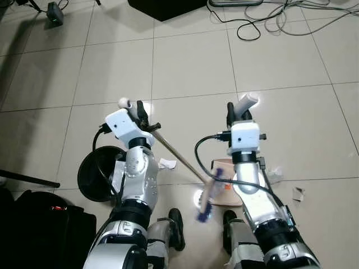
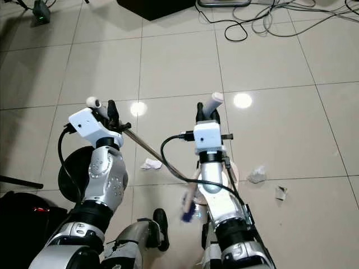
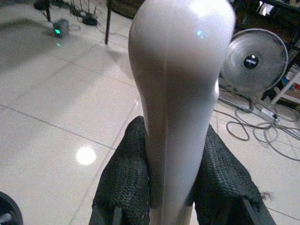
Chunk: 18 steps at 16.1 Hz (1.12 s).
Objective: Sweep floor
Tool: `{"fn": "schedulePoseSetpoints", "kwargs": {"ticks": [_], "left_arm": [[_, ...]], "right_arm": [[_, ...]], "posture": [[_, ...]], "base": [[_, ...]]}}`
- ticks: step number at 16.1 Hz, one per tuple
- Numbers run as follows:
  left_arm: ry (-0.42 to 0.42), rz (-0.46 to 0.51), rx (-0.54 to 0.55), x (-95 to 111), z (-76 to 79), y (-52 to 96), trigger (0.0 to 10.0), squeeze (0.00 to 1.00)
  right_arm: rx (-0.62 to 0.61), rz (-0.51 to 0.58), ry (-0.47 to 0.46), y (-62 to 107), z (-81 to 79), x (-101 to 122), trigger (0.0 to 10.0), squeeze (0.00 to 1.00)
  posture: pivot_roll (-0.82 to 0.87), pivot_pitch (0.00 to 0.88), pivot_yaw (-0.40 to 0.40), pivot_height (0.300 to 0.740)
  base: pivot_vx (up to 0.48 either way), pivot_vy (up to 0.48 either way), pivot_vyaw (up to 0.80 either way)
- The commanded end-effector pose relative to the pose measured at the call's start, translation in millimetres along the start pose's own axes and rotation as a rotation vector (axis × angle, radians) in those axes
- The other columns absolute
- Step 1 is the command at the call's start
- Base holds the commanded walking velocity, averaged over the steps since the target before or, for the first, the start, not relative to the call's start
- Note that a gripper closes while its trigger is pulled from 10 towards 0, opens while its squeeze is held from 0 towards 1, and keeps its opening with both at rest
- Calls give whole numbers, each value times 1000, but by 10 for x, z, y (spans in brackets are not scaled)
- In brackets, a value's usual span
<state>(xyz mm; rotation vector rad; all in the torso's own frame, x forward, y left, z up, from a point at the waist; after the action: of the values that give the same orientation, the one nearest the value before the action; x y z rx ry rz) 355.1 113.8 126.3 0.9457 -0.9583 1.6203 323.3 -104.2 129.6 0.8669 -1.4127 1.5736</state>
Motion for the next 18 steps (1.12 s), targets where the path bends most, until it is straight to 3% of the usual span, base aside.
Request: {"fn": "schedulePoseSetpoints", "kwargs": {"ticks": [1, 5, 9, 13, 14, 18], "left_arm": [[186, 10, -115, 142, 645, -35, 10000, 0], [276, 9, -185, 279, 717, -100, 10000, 0], [289, 50, -384, 431, 897, -134, 10000, 0], [181, 165, -577, 777, 908, -305, 10000, 0], [139, 208, -639, 946, 839, -391, 10000, 0], [3, 246, -706, 1212, 598, -567, 10000, 0]], "right_arm": [[-3, -171, -55, 213, -63, -278, 10000, 0], [-52, -199, -124, 167, 20, -310, 10000, 0], [-58, -210, -174, 131, 50, -322, 10000, 0], [-61, -205, -203, 124, 120, -332, 10000, 0], [-60, -203, -212, 132, 134, -337, 10000, 0], [-75, -186, -237, 130, 209, -328, 10000, 0]], "posture": [[93, 318, 154, 740], [93, 267, 148, 740], [89, 225, 147, 740], [106, 168, 139, 740], [106, 150, 137, 740], [116, 104, 135, 740]], "base": [[0, 0, 0], [0, 0, 0], [0, 0, 0], [0, 0, 0], [0, 0, 0], [0, 0, 0]]}}
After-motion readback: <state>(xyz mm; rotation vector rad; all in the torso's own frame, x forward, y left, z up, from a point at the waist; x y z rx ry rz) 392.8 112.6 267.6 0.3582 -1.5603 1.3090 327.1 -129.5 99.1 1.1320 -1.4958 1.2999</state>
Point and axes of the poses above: a point about 5 cm out from each wrist's last joint towards the gripper, its own y axis pointing back from the gripper into the wrist, its own x axis along the axis of the wrist's last joint, z = x × y, the point moved 1 cm from there along -y, pointing out of the wrist towards the gripper, and after that the axes turned 5 degrees about -y, right-handed, at the moved point
